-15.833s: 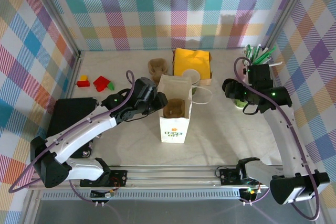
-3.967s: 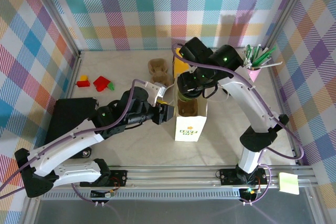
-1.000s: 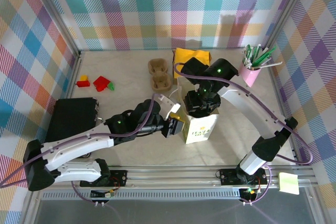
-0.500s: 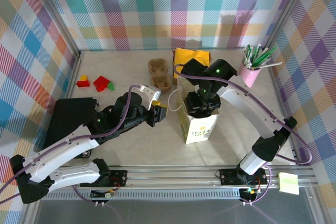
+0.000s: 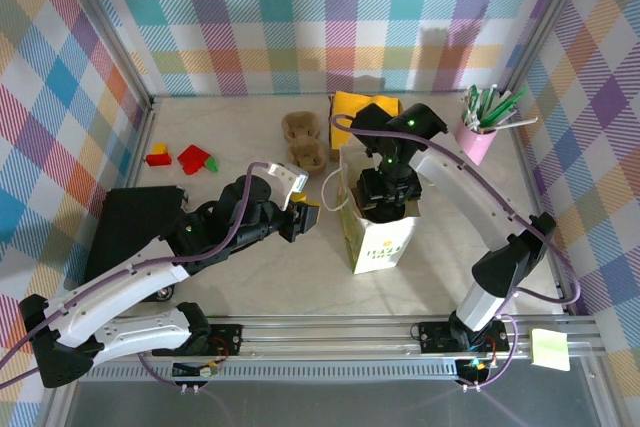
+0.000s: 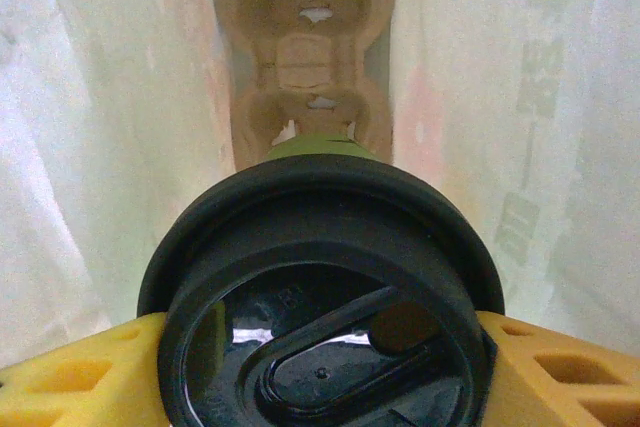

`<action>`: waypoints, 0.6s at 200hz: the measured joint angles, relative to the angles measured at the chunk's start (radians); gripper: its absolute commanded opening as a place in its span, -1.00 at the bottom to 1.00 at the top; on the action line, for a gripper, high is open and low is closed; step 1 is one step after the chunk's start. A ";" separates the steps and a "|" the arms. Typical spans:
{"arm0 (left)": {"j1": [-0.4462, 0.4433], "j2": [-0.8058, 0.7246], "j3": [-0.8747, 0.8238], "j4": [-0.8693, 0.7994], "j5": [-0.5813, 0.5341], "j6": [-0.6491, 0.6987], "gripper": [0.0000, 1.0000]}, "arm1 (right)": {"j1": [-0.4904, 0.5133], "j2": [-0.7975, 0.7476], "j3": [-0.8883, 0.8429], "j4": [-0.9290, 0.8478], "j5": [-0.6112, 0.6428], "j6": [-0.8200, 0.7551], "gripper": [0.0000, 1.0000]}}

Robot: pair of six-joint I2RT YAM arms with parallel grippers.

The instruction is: Pack the takeout coffee

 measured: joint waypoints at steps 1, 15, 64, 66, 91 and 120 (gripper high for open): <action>0.000 0.000 0.000 0.000 0.000 0.000 -0.18 | 0.000 0.001 0.001 0.000 0.000 0.000 0.25; 0.000 0.000 0.000 0.000 0.000 0.000 -0.18 | -0.005 0.015 0.010 0.002 -0.006 -0.011 0.25; 0.000 0.003 0.000 0.000 0.000 0.000 -0.18 | -0.006 0.056 0.013 0.019 -0.038 -0.029 0.24; 0.000 0.004 0.000 0.000 -0.001 0.000 -0.17 | -0.006 0.056 0.012 0.021 -0.040 -0.029 0.24; 0.001 0.006 0.000 0.000 0.000 0.001 -0.18 | -0.006 0.056 -0.006 0.042 -0.055 -0.031 0.24; 0.001 0.006 0.000 0.000 0.000 0.007 -0.18 | -0.006 0.056 -0.044 0.060 -0.059 -0.039 0.24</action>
